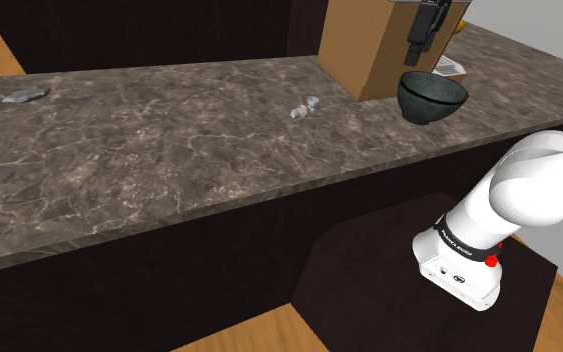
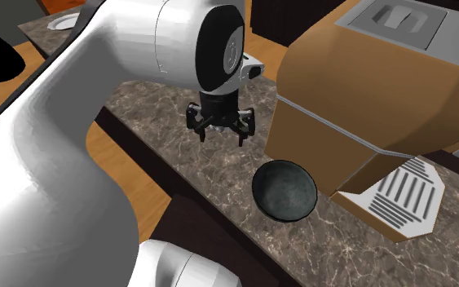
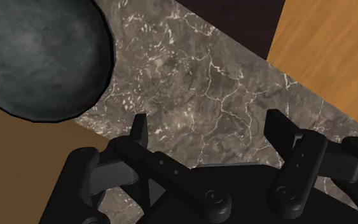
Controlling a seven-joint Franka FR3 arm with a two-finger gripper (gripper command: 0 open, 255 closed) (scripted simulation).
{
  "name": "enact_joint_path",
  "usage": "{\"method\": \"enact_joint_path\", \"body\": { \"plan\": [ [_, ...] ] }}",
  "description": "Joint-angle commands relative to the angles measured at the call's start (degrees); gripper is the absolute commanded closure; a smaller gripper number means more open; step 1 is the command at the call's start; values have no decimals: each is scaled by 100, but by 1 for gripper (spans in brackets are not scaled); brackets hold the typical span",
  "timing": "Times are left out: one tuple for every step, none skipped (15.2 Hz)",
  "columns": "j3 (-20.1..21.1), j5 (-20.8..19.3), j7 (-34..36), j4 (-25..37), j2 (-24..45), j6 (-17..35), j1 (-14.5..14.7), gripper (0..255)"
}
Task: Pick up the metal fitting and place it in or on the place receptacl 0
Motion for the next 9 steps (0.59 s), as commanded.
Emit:
{"method": "enact_joint_path", "body": {
  "plan": [
    [0,0,0,0,0,0,0,0],
    [39,29,9,-35,127,184,24,0],
    [79,55,18,-63,260,366,47,0],
    [119,80,27,-82,399,547,70,0],
    [159,103,36,-95,544,726,93,0],
    [199,123,45,-100,693,902,115,0],
    [240,142,54,-97,847,1076,136,0],
    [282,158,62,-86,1006,1246,156,0],
    [324,171,72,-68,1170,1414,176,0]
  ]
}}
